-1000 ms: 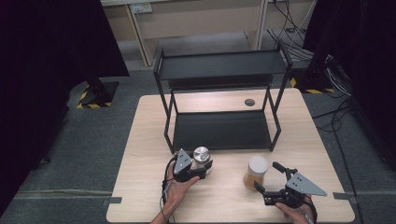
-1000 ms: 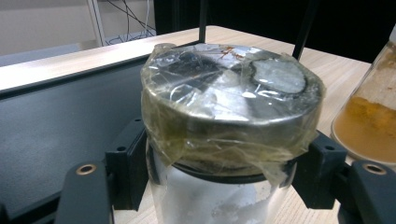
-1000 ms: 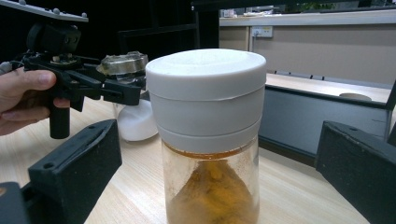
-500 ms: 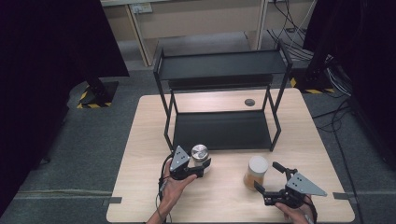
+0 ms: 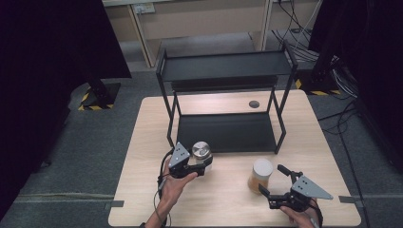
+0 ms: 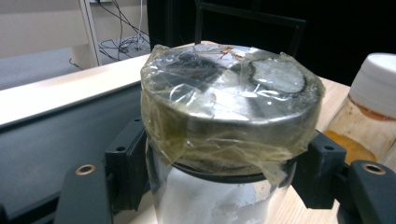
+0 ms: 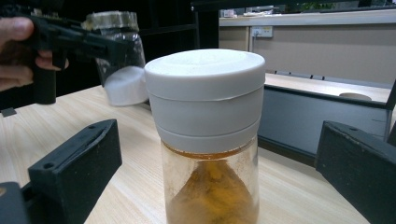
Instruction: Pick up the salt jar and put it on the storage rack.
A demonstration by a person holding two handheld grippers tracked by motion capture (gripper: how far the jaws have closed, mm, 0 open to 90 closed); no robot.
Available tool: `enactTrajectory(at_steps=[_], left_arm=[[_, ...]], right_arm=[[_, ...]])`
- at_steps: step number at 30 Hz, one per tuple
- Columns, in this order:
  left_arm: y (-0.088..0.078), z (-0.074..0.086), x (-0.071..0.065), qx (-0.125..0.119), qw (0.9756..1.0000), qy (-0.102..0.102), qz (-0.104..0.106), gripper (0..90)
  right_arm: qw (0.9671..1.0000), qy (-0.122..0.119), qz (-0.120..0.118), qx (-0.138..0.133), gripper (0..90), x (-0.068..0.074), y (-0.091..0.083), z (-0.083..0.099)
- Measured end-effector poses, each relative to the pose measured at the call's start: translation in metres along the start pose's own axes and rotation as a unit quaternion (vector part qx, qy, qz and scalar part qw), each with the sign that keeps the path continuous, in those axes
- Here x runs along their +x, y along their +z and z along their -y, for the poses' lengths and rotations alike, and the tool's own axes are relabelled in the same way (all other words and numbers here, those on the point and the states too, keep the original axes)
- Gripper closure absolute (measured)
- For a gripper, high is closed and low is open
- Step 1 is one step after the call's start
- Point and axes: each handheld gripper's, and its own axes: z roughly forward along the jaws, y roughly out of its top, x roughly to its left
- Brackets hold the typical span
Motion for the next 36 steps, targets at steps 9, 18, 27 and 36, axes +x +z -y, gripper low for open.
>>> enactTrajectory(at_steps=[9, 18, 27, 36], left_arm=[[-0.007, -0.025, 0.007, -0.001, 1.0, 0.003, 0.005, 31.1], [-0.015, -0.059, 0.017, 0.001, 0.9999, 0.001, 0.013, 31.1], [-0.022, -0.098, 0.025, -0.001, 0.9998, 0.006, 0.019, 31.1], [-0.029, -0.133, 0.031, 0.002, 0.9996, 0.01, 0.026, 31.1]], right_arm=[[1.0, 0.001, 0.0, -0.001, 0.8, 0.0, 0.0, 0.0], [1.0, 0.002, 0.0, -0.001, 0.8, 0.0, 0.0, 0.0], [1.0, 0.002, 0.0, -0.001, 0.8, 0.0, 0.0, 0.0], [1.0, 0.002, 0.0, -0.001, 0.8, 0.0, 0.0, 0.0]])
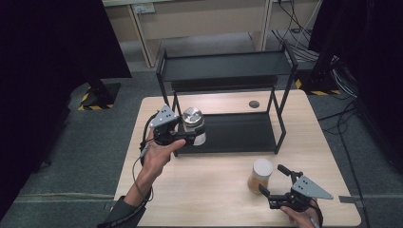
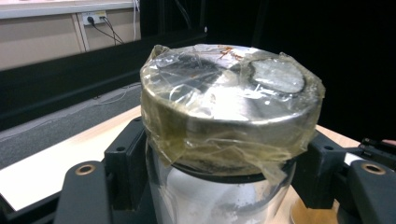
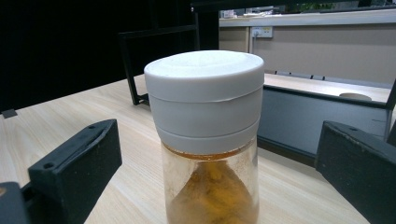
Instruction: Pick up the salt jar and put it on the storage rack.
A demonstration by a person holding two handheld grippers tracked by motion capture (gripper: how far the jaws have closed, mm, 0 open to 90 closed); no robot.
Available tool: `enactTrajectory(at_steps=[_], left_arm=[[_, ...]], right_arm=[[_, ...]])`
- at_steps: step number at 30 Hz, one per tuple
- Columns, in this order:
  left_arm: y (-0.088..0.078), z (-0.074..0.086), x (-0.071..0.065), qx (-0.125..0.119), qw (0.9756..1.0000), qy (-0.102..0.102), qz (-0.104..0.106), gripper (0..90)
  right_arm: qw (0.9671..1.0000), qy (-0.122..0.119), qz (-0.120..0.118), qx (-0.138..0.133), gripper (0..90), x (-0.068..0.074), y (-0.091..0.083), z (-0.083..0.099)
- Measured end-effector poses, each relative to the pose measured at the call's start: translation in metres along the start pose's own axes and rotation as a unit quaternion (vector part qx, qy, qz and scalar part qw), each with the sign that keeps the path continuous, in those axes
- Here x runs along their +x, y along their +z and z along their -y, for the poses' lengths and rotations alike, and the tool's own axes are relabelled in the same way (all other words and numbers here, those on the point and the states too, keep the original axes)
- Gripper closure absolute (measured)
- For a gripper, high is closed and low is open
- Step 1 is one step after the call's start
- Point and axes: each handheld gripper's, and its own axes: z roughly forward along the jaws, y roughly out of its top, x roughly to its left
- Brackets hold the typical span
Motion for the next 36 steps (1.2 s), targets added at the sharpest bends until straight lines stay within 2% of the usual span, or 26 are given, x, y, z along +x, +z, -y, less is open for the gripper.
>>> enactTrajectory(at_steps=[8, 17, 21, 27, 31, 36], left_arm=[[-0.007, -0.032, 0.012, 0.0, 1.0, -0.006, 0.002, 31.1], [-0.014, -0.065, 0.016, -0.001, 0.9999, -0.01, -0.005, 31.2], [-0.014, -0.08, 0.015, -0.002, 0.9999, -0.005, -0.014, 31.2], [-0.011, -0.098, 0.013, -0.001, 0.9997, -0.001, -0.023, 31.2], [-0.008, -0.107, 0.016, -0.005, 0.9997, -0.009, -0.02, 31.2], [-0.005, -0.118, 0.017, -0.004, 0.9995, -0.013, -0.028, 31.2]], right_arm=[[1.0, 0.0, 0.001, 0.0, 0.8, 0.0, 0.0, 0.0], [1.0, 0.001, 0.0, 0.0, 0.8, 0.0, 0.0, 0.0], [1.0, 0.001, 0.001, 0.0, 0.8, 0.0, 0.0, 0.0], [1.0, 0.001, 0.0, 0.0, 0.8, 0.0, 0.0, 0.0], [1.0, 0.002, 0.001, -0.001, 0.8, 0.0, 0.0, 0.0], [1.0, 0.002, 0.0, -0.001, 0.8, -0.001, 0.0, 0.0]])
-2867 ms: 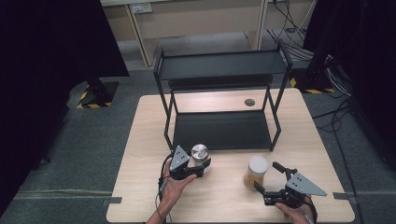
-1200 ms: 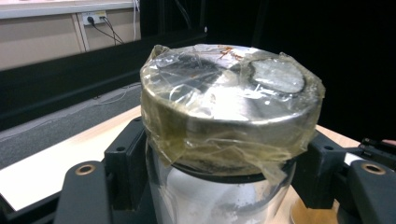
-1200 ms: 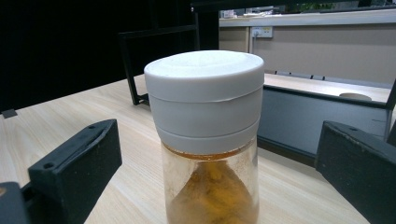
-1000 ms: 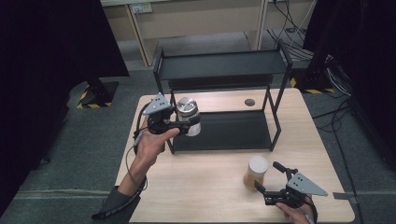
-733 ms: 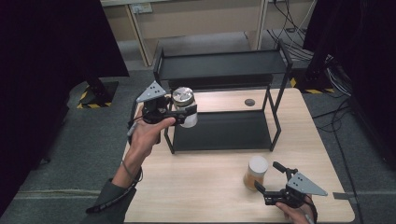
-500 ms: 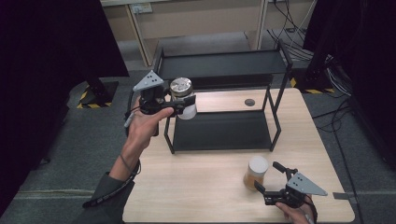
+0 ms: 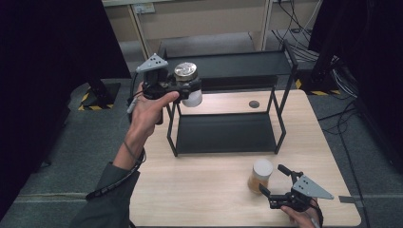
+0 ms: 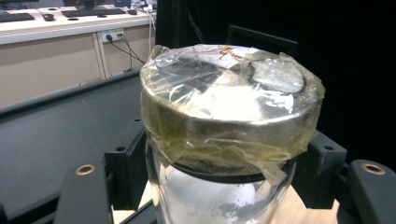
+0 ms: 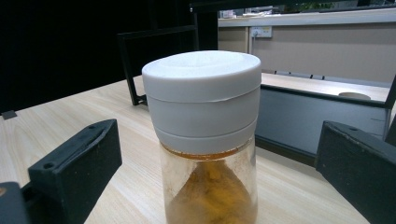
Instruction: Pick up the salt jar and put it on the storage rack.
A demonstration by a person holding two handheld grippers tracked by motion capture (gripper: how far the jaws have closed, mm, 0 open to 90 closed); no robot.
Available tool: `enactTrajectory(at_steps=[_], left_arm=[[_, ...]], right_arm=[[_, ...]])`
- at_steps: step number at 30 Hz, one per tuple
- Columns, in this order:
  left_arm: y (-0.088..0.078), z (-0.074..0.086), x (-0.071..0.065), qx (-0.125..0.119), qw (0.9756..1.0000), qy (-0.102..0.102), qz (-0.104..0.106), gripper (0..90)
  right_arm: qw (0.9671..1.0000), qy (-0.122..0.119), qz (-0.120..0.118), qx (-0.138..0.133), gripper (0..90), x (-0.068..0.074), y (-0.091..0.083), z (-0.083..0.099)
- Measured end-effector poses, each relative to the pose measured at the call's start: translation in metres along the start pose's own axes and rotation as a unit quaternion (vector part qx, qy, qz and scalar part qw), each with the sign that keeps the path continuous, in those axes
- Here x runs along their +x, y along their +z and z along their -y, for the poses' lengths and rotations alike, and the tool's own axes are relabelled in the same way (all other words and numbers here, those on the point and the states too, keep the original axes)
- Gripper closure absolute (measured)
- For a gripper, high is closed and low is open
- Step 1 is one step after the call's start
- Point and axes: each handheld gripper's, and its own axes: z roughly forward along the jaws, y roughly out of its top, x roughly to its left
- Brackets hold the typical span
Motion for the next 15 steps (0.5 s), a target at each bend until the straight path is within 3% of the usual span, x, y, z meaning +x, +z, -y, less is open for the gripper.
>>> enactTrajectory(at_steps=[6, 15], left_arm=[[0.002, -0.014, 0.001, -0.002, 0.9999, -0.004, -0.009, 31.2], [0.013, -0.03, -0.002, -0.005, 0.999, -0.008, -0.043, 31.2]], right_arm=[[1.0, 0.001, 0.0, 0.0, 0.8, 0.0, 0.0, 0.0], [1.0, 0.001, -0.001, 0.0, 0.8, 0.0, 0.0, 0.0]])
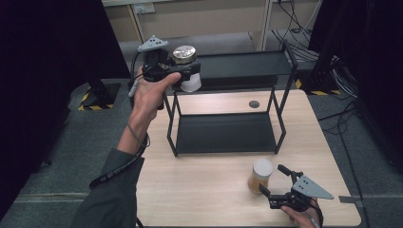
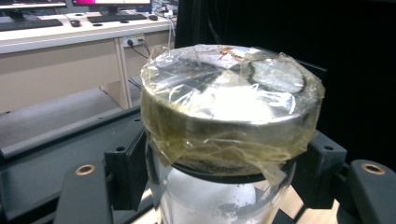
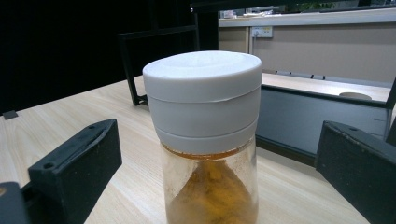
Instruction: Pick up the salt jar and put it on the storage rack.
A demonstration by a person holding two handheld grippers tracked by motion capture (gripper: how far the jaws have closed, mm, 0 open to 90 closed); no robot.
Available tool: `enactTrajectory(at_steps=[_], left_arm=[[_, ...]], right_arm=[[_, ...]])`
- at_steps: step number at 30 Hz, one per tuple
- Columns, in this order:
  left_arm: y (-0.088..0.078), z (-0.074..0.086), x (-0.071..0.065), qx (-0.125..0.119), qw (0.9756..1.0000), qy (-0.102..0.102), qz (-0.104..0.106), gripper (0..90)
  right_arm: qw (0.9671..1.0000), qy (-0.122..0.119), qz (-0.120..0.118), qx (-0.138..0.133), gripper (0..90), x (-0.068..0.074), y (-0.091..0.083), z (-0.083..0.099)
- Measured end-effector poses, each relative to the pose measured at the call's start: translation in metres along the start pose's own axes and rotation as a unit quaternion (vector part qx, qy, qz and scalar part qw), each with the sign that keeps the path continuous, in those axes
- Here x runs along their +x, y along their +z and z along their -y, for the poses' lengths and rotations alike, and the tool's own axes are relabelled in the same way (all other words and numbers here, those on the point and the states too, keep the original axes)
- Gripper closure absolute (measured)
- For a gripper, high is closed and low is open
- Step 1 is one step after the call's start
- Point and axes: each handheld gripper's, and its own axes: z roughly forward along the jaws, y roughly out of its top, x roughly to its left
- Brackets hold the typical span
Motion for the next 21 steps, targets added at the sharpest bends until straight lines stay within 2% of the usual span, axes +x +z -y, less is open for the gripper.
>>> enactTrajectory(at_steps=[5, 9, 13, 16, 21], left_arm=[[0.01, -0.007, -0.004, 0.004, 0.9997, 0.002, -0.023, 31.1], [0.019, -0.01, -0.005, -0.001, 0.9994, -0.004, -0.034, 31.1], [0.026, -0.01, -0.005, -0.001, 0.9989, -0.008, -0.046, 31.2], [0.031, -0.008, -0.004, -0.011, 0.9981, -0.019, -0.058, 31.2], [0.039, -0.009, -0.003, -0.012, 0.9971, -0.02, -0.073, 31.1]], right_arm=[[1.0, 0.001, 0.0, 0.001, 0.8, 0.0, 0.0, 0.0], [1.0, 0.0, -0.001, -0.001, 0.8, 0.0, -0.001, 0.0], [1.0, 0.002, -0.001, -0.003, 0.8, 0.0, -0.002, 0.0], [1.0, 0.002, -0.001, -0.003, 0.8, -0.001, -0.002, 0.0], [1.0, 0.001, -0.002, -0.004, 0.8, -0.001, -0.002, 0.0]])
